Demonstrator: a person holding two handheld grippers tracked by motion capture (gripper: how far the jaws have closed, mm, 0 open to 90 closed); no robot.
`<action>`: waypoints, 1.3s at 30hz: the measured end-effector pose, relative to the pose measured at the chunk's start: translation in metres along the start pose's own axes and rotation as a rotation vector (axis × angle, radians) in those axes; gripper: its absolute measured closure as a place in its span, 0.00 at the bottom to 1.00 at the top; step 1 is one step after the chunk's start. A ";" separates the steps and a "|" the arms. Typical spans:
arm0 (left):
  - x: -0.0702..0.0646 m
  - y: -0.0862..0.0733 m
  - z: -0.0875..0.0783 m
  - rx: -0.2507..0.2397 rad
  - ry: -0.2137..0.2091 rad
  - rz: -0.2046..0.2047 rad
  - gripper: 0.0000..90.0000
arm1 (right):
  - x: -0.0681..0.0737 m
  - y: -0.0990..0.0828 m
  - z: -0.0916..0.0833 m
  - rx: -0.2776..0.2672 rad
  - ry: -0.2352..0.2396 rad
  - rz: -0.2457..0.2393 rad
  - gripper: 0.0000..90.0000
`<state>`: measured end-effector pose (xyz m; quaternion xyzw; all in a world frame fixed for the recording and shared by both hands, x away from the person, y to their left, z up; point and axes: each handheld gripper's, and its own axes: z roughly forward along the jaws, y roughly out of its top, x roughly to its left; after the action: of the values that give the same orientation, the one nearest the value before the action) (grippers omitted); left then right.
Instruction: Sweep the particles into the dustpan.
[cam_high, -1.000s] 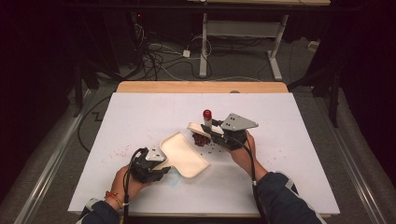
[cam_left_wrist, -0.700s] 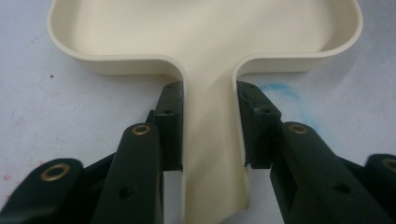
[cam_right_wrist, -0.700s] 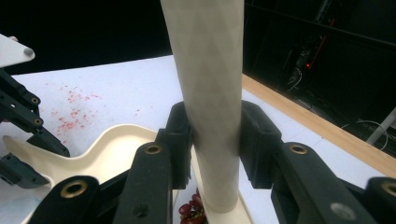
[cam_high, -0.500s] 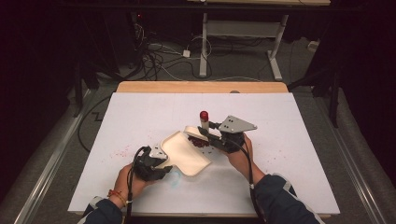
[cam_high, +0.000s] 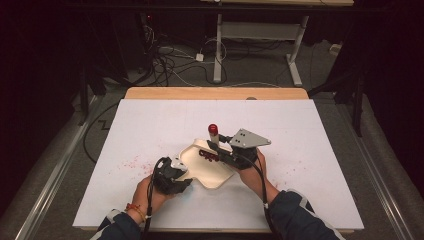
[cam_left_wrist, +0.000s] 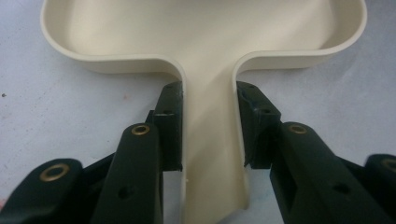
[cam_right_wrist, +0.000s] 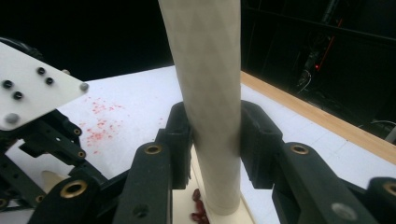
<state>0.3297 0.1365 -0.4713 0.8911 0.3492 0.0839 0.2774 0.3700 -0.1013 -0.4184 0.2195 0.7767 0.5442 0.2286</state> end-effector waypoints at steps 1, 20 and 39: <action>0.000 0.000 0.000 0.001 0.000 -0.001 0.70 | 0.001 0.000 -0.001 -0.005 0.000 0.007 0.75; 0.001 -0.001 0.005 0.013 0.006 0.016 0.70 | 0.021 0.008 -0.002 -0.034 0.078 0.002 0.78; 0.001 -0.009 0.001 0.012 -0.001 0.047 0.70 | 0.004 0.035 -0.043 -0.162 0.008 -0.010 0.78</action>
<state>0.3258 0.1419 -0.4775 0.9007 0.3285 0.0880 0.2703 0.3444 -0.1205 -0.3730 0.1943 0.7322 0.6050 0.2450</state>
